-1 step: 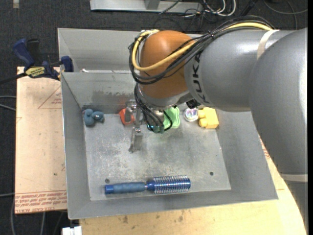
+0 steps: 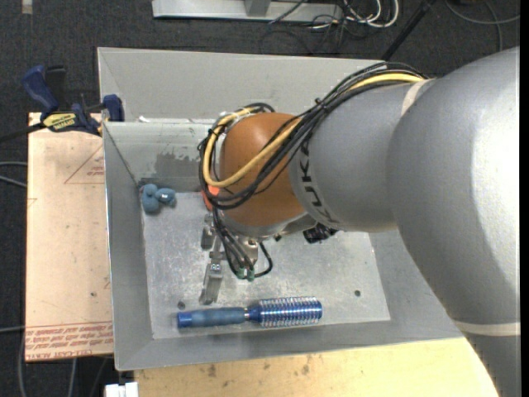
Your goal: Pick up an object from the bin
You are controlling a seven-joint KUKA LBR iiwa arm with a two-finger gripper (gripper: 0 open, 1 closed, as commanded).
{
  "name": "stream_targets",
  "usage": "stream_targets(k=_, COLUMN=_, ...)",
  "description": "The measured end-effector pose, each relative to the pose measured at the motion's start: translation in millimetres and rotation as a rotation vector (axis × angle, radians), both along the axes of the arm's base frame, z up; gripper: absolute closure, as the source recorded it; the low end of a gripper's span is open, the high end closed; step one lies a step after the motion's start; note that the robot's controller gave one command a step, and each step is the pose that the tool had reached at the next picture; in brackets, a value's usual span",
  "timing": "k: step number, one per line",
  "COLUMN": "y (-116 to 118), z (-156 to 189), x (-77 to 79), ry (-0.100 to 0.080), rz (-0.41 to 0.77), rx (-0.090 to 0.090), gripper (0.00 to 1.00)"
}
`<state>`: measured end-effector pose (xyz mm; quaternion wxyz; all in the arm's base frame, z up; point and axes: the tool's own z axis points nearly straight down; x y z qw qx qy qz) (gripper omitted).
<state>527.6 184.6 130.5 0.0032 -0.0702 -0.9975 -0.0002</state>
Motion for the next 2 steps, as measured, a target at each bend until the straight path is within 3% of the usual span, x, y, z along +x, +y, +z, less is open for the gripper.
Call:
stream_targets(k=1, y=11.1, z=-61.1, x=-40.7, ry=-0.007, rz=0.124, rx=0.001, gripper=0.00)
stream_targets(k=2, y=7.0, z=38.5, x=-1.8, ry=-0.013, rz=0.479, rx=0.002, gripper=0.00)
